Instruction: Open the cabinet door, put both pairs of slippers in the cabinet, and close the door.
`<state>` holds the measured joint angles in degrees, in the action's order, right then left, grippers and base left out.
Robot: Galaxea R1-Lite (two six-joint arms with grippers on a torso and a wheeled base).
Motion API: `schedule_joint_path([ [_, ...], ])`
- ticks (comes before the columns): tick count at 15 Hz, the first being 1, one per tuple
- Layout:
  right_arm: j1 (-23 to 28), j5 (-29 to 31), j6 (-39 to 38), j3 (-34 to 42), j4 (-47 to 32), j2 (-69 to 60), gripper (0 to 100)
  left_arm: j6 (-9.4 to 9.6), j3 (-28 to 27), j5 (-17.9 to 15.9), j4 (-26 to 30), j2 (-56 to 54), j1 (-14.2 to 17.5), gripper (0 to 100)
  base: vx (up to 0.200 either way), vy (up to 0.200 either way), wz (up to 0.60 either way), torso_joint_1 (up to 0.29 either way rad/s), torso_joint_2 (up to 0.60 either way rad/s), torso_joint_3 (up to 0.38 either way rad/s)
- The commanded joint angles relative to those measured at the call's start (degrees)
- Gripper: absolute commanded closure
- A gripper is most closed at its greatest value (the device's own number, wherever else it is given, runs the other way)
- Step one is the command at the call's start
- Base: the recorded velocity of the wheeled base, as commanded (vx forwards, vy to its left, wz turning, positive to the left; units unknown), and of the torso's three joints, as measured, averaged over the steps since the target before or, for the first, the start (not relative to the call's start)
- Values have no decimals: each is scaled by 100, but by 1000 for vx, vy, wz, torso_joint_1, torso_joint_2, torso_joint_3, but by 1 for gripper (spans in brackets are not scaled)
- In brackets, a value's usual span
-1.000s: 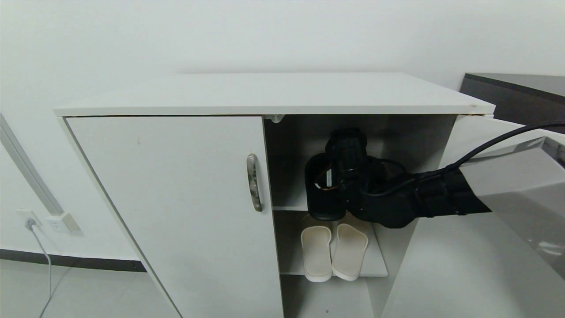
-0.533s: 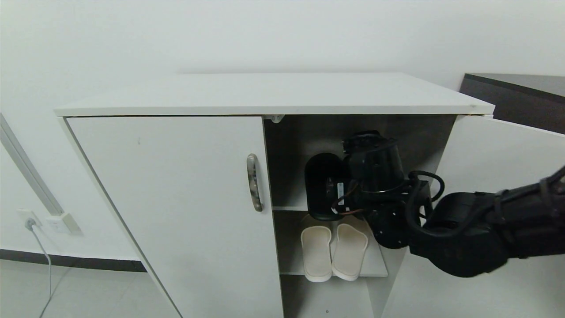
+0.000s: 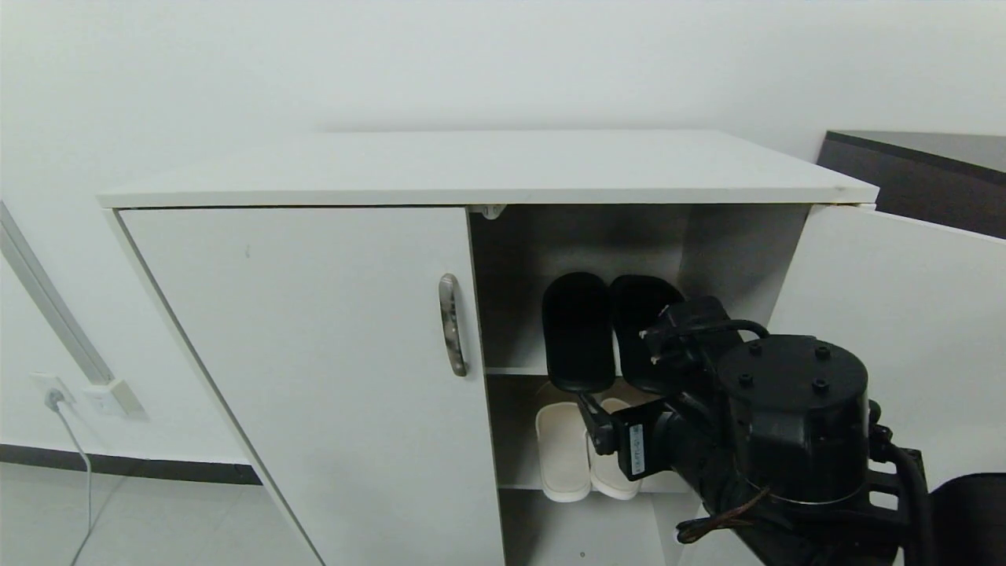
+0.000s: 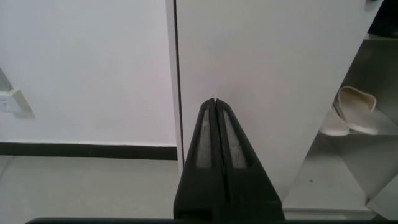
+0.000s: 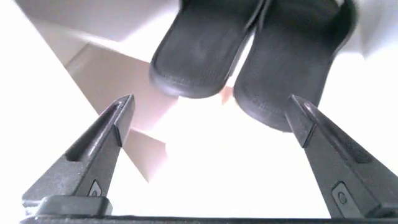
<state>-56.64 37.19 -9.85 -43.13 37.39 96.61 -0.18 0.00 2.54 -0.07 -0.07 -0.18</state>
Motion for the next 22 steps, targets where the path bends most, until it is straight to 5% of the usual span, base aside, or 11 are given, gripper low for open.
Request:
schedule_joint_path([
  [1, -40, 7, 1, 147, 243, 218, 0, 1, 0, 1, -1, 7, 1, 100, 0, 0, 0, 0, 0, 0],
  [2, -40, 25, 9, 217, 489, 297, 100, 1, 0, 1, -1, 7, 1, 100, 0, 0, 0, 0, 0, 0],
  [9, -84, 51, 53, 305, 638, 279, 100, -8, 0, 1, -1, 7, 1, 100, 0, 0, 0, 0, 0, 0],
  [22, -84, 51, 124, 358, 656, 376, 100, -26, 0, 1, -1, 7, 1, 100, -200, 0, 0, 3, 4, 2],
])
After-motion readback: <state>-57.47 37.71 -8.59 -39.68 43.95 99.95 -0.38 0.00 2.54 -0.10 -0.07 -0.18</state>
